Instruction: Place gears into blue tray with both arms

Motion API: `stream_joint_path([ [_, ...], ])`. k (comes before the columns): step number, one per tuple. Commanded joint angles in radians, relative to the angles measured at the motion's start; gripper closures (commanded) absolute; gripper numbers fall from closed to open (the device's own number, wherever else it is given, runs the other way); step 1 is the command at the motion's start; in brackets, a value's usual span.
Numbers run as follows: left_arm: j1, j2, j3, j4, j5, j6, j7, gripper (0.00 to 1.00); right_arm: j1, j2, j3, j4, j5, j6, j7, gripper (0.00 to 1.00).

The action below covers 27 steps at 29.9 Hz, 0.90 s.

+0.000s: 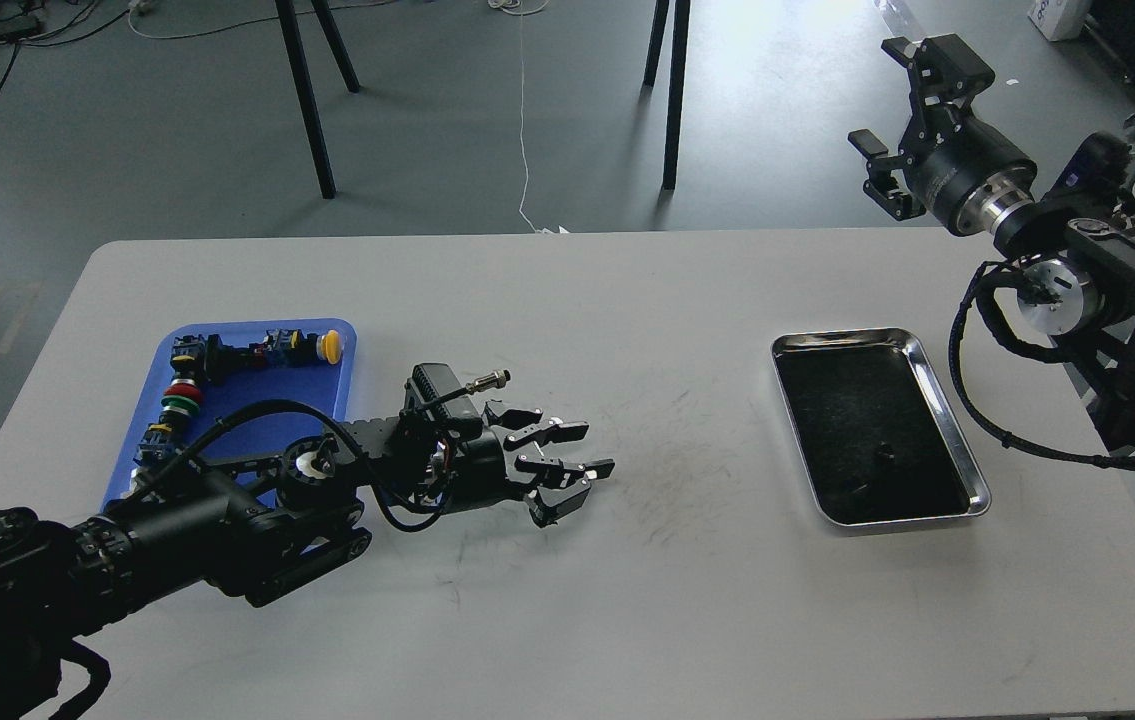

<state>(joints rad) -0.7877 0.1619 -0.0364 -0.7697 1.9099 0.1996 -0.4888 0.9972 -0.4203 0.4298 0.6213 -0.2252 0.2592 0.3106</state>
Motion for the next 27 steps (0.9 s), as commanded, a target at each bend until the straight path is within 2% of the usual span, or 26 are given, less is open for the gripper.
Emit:
stream_joint_path([
  [1, 0.001, -0.008, 0.001, 0.010, -0.002, 0.000, 0.000, 0.45, 0.000, 0.000, 0.000, 0.000, 0.000, 0.000, -0.001, 0.02],
  [14, 0.002, -0.008, 0.023, 0.015, -0.002, 0.000, 0.000, 0.58, 0.001, 0.000, 0.000, 0.000, 0.000, 0.000, -0.001, 0.02],
  [19, 0.004, -0.015, 0.023, 0.021, 0.000, 0.000, 0.000, 0.59, 0.001, 0.000, -0.002, 0.000, 0.000, 0.000, -0.001, 0.02],
  [27, 0.005, -0.015, 0.023, 0.021, 0.001, 0.000, 0.000, 0.71, 0.001, 0.000, -0.003, 0.005, 0.000, -0.011, -0.001, 0.02],
])
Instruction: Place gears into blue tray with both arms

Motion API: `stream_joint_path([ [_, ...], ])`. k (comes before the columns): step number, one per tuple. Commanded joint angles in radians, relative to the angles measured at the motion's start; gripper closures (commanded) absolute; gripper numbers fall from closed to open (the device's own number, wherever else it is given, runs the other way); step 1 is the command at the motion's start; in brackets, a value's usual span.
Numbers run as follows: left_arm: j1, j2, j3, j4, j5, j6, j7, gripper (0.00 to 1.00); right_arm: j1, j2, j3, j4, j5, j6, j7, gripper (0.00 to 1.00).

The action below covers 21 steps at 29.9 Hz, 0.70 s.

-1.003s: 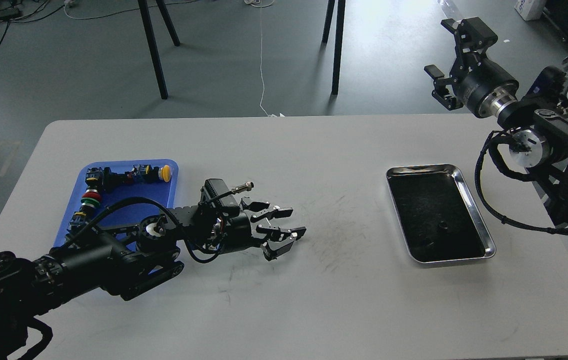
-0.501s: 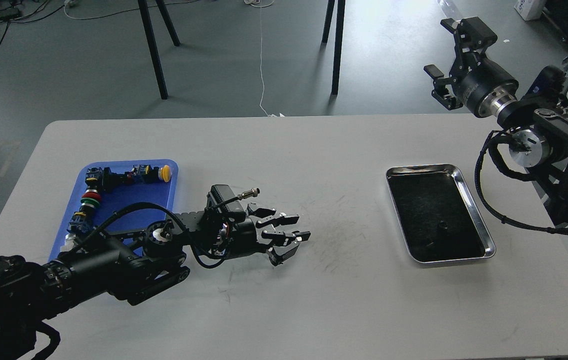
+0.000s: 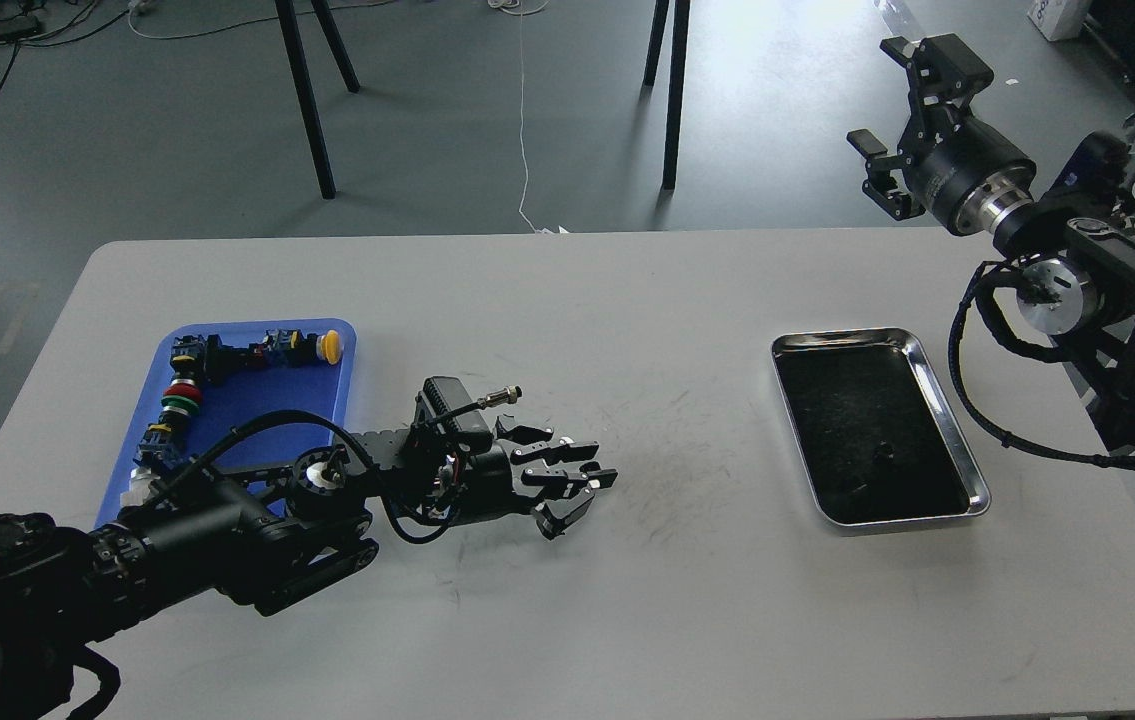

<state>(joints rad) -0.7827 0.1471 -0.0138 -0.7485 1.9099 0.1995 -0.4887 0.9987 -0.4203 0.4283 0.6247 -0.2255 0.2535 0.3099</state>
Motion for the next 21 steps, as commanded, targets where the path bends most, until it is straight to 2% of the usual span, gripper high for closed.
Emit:
stream_joint_path([
  [1, 0.000, 0.000, 0.000, 0.001, 0.001, 0.000, 0.000, 0.73, 0.001, 0.000, -0.002, 0.003, 0.000, -0.007, 0.000, 0.02],
  [9, -0.003, 0.002, 0.028, 0.001, 0.008, 0.008, 0.000, 0.83, 0.000, 0.000, -0.002, 0.007, 0.000, -0.008, 0.000, 0.02],
  [21, -0.012, 0.000, 0.026, -0.002, 0.008, 0.008, 0.000, 0.88, -0.003, 0.000, -0.006, 0.015, 0.000, -0.011, 0.000, 0.02],
])
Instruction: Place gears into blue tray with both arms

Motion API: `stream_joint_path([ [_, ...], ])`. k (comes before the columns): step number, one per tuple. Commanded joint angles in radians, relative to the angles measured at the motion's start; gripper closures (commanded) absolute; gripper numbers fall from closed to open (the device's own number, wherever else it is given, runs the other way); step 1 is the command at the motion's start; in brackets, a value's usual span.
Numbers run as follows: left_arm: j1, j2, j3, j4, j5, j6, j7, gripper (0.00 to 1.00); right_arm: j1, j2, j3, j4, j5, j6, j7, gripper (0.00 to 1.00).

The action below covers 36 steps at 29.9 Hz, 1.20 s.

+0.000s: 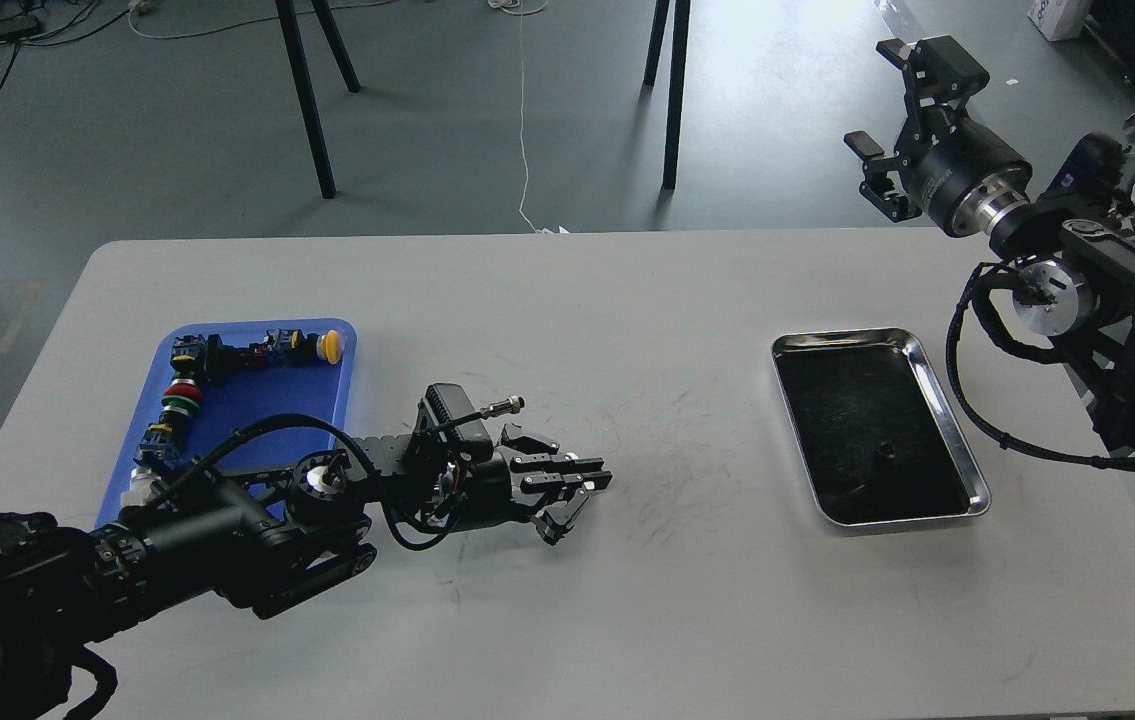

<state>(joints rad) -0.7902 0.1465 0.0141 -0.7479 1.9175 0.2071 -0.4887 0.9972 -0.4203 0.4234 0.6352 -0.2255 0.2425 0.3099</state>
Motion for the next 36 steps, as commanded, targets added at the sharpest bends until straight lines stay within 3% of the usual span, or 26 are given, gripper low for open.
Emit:
stream_joint_path([
  [1, -0.006, 0.001, -0.002, -0.004, -0.002, 0.000, 0.000, 0.88, -0.002, 0.000, -0.002, 0.004, 0.000, 0.000, 0.000, 0.02],
  [17, -0.115, 0.030, 0.000, -0.001, -0.063, -0.012, 0.000, 0.87, -0.014, -0.014, -0.005, 0.006, -0.001, 0.004, 0.005, 0.02],
  [36, -0.172, 0.192, 0.012, -0.016, -0.048, -0.025, 0.000, 0.86, -0.023, -0.014, -0.005, 0.009, -0.005, 0.006, 0.008, 0.02],
])
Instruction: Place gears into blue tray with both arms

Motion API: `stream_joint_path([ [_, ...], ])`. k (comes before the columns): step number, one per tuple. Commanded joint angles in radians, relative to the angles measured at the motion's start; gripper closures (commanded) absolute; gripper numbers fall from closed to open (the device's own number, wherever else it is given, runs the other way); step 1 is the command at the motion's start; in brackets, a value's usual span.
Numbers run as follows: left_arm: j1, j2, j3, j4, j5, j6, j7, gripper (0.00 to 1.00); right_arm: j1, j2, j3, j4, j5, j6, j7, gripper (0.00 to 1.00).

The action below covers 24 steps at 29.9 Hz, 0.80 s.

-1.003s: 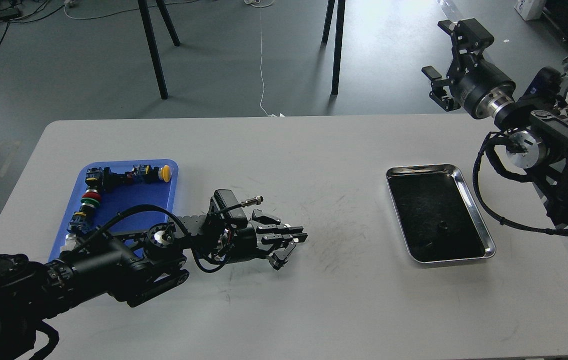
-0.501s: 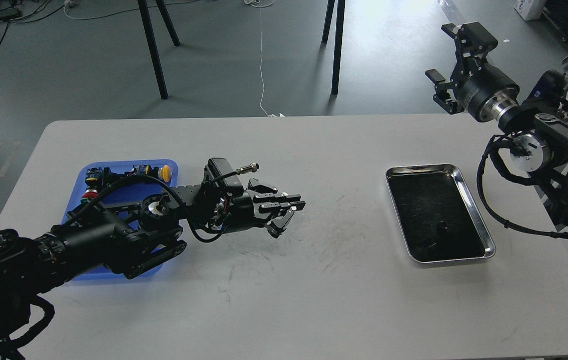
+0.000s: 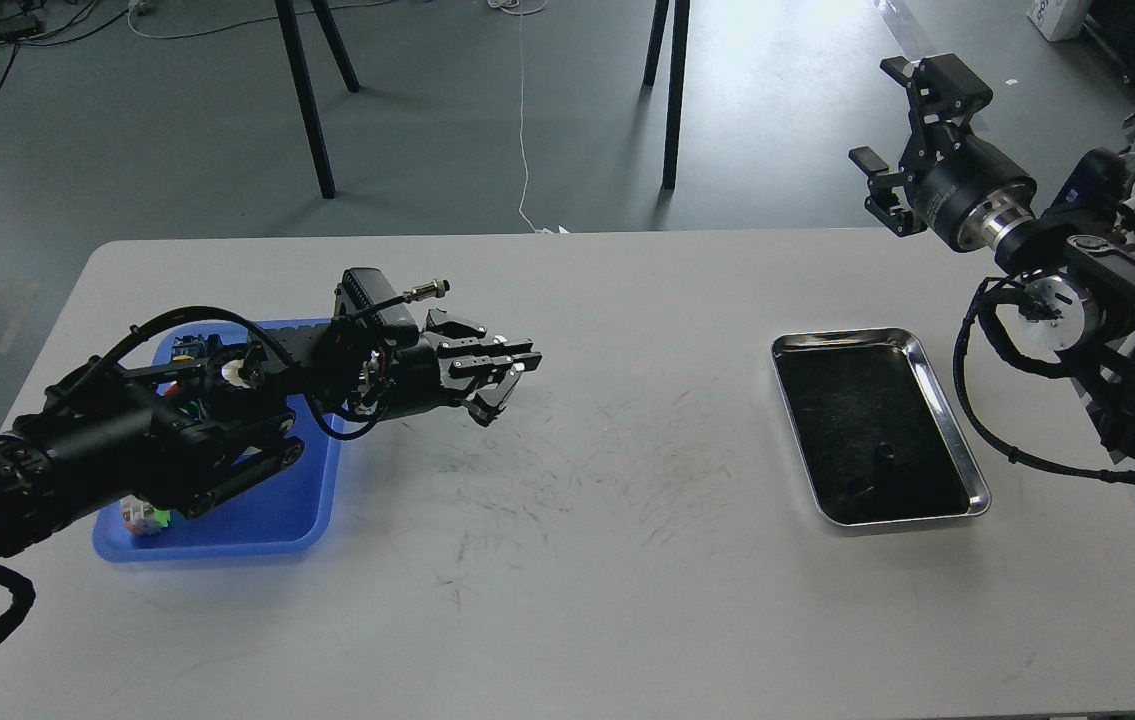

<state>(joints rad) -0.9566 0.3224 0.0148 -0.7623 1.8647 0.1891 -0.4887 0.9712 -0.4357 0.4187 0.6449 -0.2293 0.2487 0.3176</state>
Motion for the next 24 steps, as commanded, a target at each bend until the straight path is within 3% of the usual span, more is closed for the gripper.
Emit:
stream_joint_path([
  [1, -0.007, 0.023, 0.022, -0.002, 0.005, -0.008, 0.000, 0.86, 0.003, 0.002, 0.000, -0.001, 0.001, 0.000, 0.000, 0.02],
  [24, -0.034, 0.167, 0.094, -0.020, 0.010, -0.010, 0.000, 0.85, -0.009, 0.008, 0.000, -0.002, -0.002, 0.001, 0.003, 0.02],
])
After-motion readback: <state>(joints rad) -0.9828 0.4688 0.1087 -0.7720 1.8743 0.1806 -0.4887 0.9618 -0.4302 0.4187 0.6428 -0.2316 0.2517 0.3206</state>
